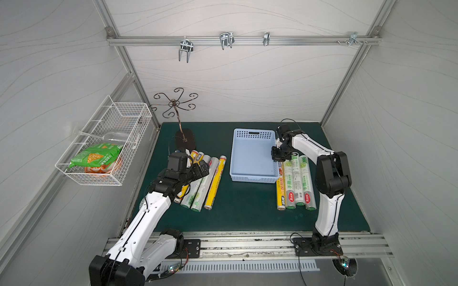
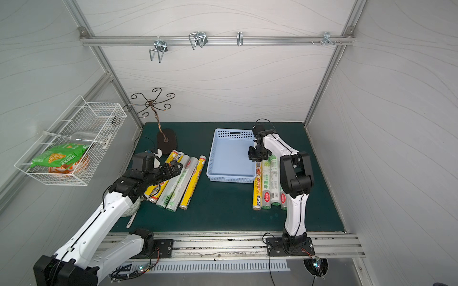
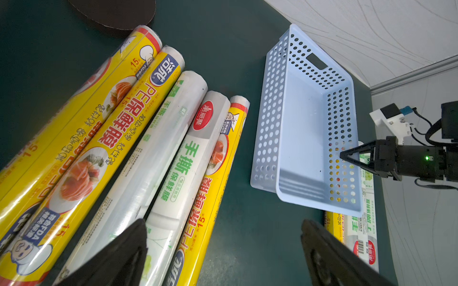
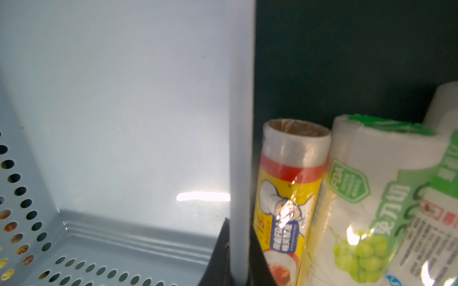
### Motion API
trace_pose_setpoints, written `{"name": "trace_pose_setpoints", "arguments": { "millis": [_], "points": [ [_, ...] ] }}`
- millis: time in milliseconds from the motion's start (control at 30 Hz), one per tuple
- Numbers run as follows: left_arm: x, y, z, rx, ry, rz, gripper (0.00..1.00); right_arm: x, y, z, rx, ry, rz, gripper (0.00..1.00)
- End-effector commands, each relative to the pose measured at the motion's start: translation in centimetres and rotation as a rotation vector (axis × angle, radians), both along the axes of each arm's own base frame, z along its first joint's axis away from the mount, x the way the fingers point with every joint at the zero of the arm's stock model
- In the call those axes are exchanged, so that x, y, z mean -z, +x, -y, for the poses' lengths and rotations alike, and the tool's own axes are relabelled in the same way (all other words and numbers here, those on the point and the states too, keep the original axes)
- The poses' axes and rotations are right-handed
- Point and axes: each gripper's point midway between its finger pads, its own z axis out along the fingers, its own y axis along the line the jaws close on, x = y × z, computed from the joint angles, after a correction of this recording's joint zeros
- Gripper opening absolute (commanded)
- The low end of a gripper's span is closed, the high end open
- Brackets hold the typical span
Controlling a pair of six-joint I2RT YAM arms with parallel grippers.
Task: Put the plastic wrap into the basket
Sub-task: Move the basket to the center of the board.
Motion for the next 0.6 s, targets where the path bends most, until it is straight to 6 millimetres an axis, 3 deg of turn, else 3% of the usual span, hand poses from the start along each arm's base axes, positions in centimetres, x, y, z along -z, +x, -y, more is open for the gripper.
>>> {"name": "trace_pose_setpoints", "arguments": {
  "millis": [0, 367, 567],
  "points": [
    [-0.6, 0.4, 0.3, 0.007, -0.020, 0.018, 0.99, -1.6, -2.2, -0.8, -0.024, 0.022, 0.002, 0.05],
    [-0.3, -0.1, 0.6, 0.028, -0.034, 0.015, 0.99, -0.9, -9.0, -2.2, -0.078, -0.022, -0.026, 0.06],
    [-0.1, -0.4, 0.7, 0.032, -0.045, 0.021, 1.00, -0.5, -11.5, -2.7, -0.067, -0.019, -0.039, 0.06]
  ]
}}
